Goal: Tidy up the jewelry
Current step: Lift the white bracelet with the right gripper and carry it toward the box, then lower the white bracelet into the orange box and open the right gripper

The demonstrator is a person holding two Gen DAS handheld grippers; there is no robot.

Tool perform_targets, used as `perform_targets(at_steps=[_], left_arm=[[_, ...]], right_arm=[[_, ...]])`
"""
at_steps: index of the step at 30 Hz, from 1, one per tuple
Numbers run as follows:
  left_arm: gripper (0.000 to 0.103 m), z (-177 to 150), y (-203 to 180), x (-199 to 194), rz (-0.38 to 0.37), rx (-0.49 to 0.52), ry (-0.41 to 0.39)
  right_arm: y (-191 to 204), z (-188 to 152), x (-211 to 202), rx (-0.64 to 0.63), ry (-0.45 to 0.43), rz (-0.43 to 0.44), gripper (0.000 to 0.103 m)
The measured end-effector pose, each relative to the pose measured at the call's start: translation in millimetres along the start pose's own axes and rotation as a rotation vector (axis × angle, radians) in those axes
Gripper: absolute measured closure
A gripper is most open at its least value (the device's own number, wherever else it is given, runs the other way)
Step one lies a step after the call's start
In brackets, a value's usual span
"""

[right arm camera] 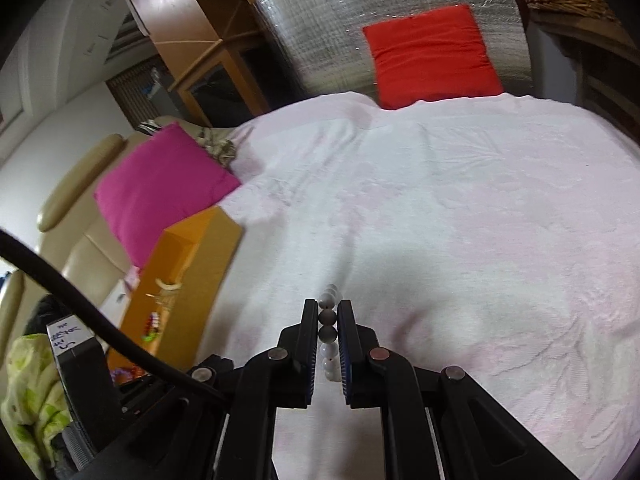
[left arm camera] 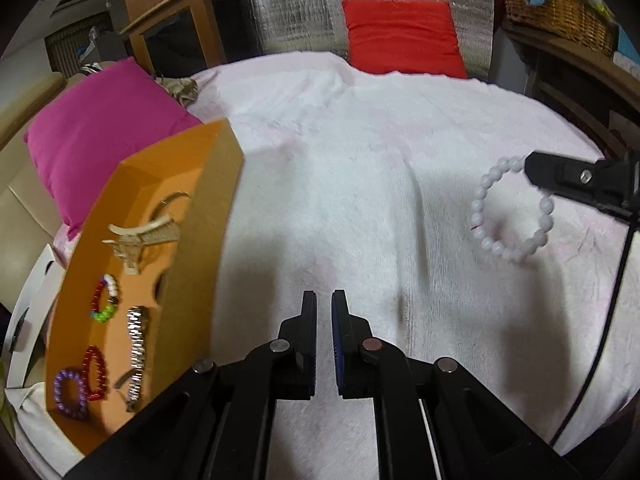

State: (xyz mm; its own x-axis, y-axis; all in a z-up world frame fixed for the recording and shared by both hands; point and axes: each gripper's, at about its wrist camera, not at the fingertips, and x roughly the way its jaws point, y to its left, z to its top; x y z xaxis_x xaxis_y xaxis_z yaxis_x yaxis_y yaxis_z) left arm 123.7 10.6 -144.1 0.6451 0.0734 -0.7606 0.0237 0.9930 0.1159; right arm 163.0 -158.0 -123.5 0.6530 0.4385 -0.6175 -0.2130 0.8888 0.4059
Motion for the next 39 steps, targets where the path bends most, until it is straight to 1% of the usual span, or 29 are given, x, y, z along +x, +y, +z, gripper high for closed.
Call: perform_targets(at_steps=[5, 8, 14, 20, 24, 28, 34, 39], left_arm=[[0.095, 5, 23, -27, 0.024, -0.028, -0.039], [0.095, 5, 42, -42, 0.049, -0.048, -0.062], [0.095, -8, 89, -62, 0.113, -0.101, -0.072], [0.095, -32, 144, -71, 0.197, -0.18, -0.056], [0.095, -47, 172, -75, 0.242, -0.222, -0.044], [0.095, -57, 190, -74, 0.275, -0.25, -0.031], [0.095, -66, 201, -65, 0.284, -0.272, -0.008], [0.095, -69, 200, -61, 0.283, -0.27, 0.002]], right_arm=[[17, 2, -3, -0.007, -0.012, 0.071, 0.092], [34, 2, -6, -0.022, -0.022, 0.123, 0.092], [87, -3, -4, -0.09, -0.021, 0.234, 0.092], [154, -21, 16, -0.187, 0.017, 0.324, 0.092], [188, -39, 33, -0.243, 0.06, 0.352, 0.092], [210, -56, 50, -0.293, 0.1, 0.361, 0.092], [221, -81, 70, -0.367, 0.171, 0.324, 0.092], [223, -92, 74, -0.406, 0.198, 0.311, 0.092]])
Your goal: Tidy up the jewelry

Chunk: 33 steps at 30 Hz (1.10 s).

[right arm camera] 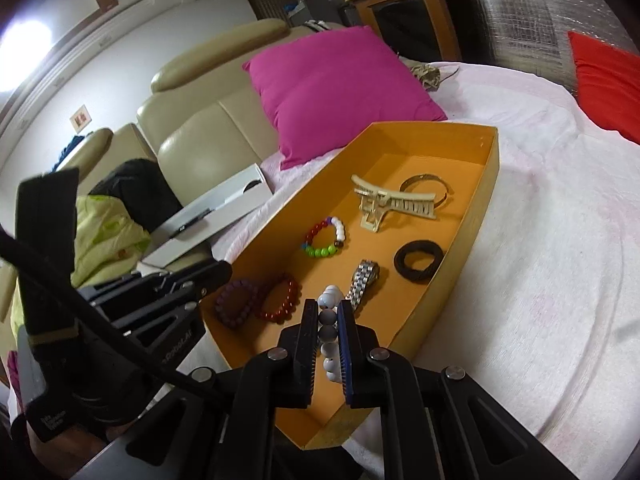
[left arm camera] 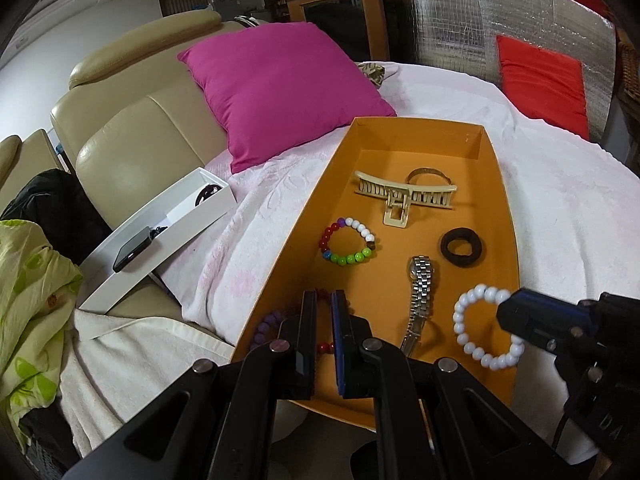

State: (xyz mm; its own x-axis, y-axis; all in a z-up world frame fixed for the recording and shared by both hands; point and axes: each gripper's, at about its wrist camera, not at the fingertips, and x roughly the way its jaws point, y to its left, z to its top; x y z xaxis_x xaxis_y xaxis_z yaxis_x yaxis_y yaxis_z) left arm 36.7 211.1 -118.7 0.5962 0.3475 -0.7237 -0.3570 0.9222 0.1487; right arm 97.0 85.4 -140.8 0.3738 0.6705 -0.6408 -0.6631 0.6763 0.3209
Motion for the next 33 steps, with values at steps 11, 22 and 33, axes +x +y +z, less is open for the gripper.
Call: perform_targets(at_steps=[11, 22, 33], left_arm=[[0.095, -4, 2, 6, 0.008, -0.001, 0.017], [0.095, -10, 3, 16, 0.016, 0.004, 0.048], [0.095, -13, 3, 21, 0.013, -0.001, 0.073]], right_arm=[[-1, -9, 13, -0.021, 0.067, -0.028, 0.092], [-3, -12, 22, -0.024, 0.093, -0.056, 0.092], [-6, -12, 25, -0.013, 0.102, -0.064, 0.092]])
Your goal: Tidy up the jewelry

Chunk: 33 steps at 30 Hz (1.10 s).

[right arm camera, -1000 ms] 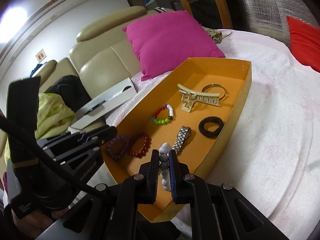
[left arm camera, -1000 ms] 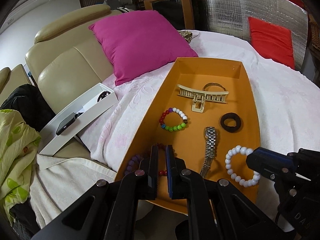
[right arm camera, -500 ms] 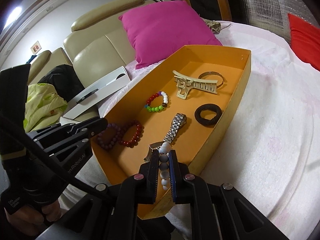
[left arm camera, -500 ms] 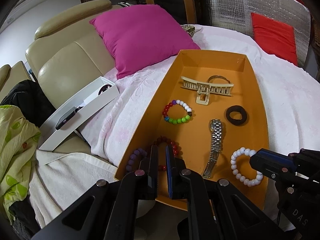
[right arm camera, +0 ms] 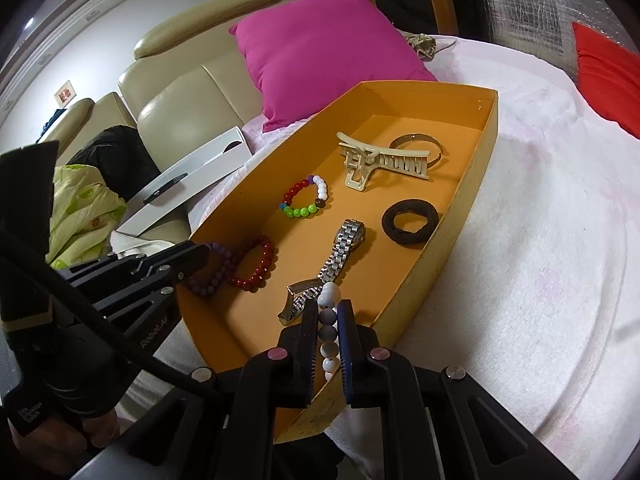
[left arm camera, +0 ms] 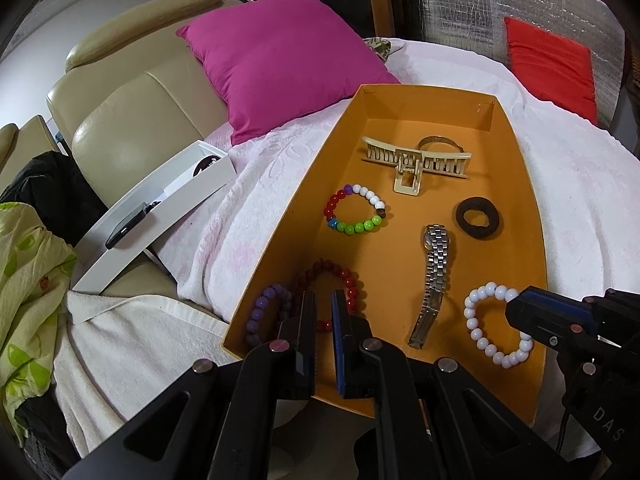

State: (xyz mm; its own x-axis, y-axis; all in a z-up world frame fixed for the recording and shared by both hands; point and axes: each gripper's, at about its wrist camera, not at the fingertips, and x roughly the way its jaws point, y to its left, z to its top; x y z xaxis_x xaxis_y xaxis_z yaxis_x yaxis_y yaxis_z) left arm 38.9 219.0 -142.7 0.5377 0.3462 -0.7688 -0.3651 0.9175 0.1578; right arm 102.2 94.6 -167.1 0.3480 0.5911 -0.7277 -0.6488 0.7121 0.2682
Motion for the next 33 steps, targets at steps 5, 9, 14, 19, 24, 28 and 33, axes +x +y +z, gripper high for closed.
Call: perform_targets(at_steps=[5, 9, 14, 19, 24, 28, 33], left_arm=[[0.095, 1, 1, -1, 0.004, -0.01, 0.0], [0.095, 3, 3, -4, 0.007, -0.02, -0.009], [0.069, 6, 2, -14, 0.028, -0.016, -0.041], [0.043, 10, 4, -36, 0.065, -0.011, -0.11], [0.033, 12, 8, -58, 0.072, -0.023, -0.158], [0.03, 11, 11, -75, 0.061, -0.025, -0.183], [0.022, 8, 19, -100, 0.047, -0.044, -0.222]], right_arm=[[-1, 1, -2, 0.011, 0.0, 0.003, 0.092], [-5, 3, -6, 0.037, -0.003, 0.01, 0.091], [-9, 6, -18, 0.061, -0.047, 0.022, 0.085], [-6, 7, -35, 0.048, -0.102, 0.026, 0.085], [2, 8, -57, 0.021, -0.152, 0.009, 0.085], [13, 5, -76, 0.003, -0.185, -0.006, 0.085], [30, 0, -100, -0.01, -0.219, -0.023, 0.079]])
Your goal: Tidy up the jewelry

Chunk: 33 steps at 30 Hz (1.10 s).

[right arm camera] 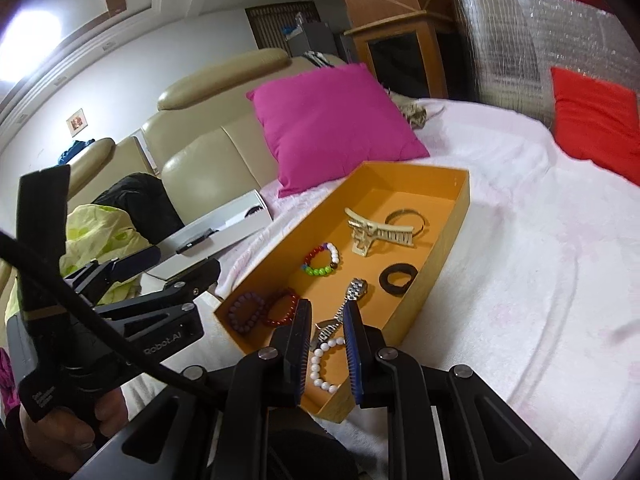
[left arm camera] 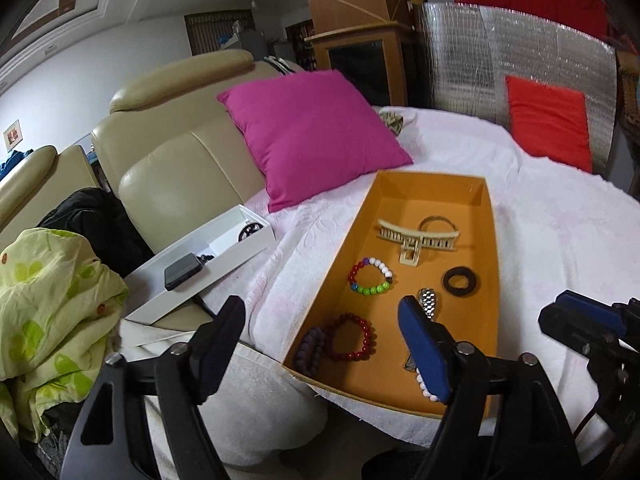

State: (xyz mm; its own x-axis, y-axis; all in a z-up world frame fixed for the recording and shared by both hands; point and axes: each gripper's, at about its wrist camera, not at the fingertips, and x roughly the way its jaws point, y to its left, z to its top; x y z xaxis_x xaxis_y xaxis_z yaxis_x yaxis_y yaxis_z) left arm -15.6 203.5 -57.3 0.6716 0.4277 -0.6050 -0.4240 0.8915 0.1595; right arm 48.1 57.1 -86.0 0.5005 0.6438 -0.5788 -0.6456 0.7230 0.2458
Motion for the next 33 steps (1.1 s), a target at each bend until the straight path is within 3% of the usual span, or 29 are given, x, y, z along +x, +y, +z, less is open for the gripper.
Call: perform_targets(at_steps=[2, 4, 9, 15, 33], left_arm=[[0.021, 2, 3, -11, -0.004, -0.008, -0.017], [0.017, 3, 6, -23, -0.02, -0.012, -0.031], [0.013, 5, 9, -51, -0.051, 0.0, -0.072], [0.013, 5, 17, -81, -0.09, -0.004, -0.112], [0.012, 2, 24, -122, -0.1, 0.013, -0.177]], right_arm=[[6, 1, -11, 0.003, -0.017, -0.005, 0.061], [12, 1, -23, 0.013, -0.045, -0.006, 0.056], [30, 5, -49, -0.007, -0.092, -0.063, 0.056], [46, 5, -68, -0.021, -0.088, -0.138, 0.056], [65, 0, -108, -0.024, -0.14, -0.172, 0.051]])
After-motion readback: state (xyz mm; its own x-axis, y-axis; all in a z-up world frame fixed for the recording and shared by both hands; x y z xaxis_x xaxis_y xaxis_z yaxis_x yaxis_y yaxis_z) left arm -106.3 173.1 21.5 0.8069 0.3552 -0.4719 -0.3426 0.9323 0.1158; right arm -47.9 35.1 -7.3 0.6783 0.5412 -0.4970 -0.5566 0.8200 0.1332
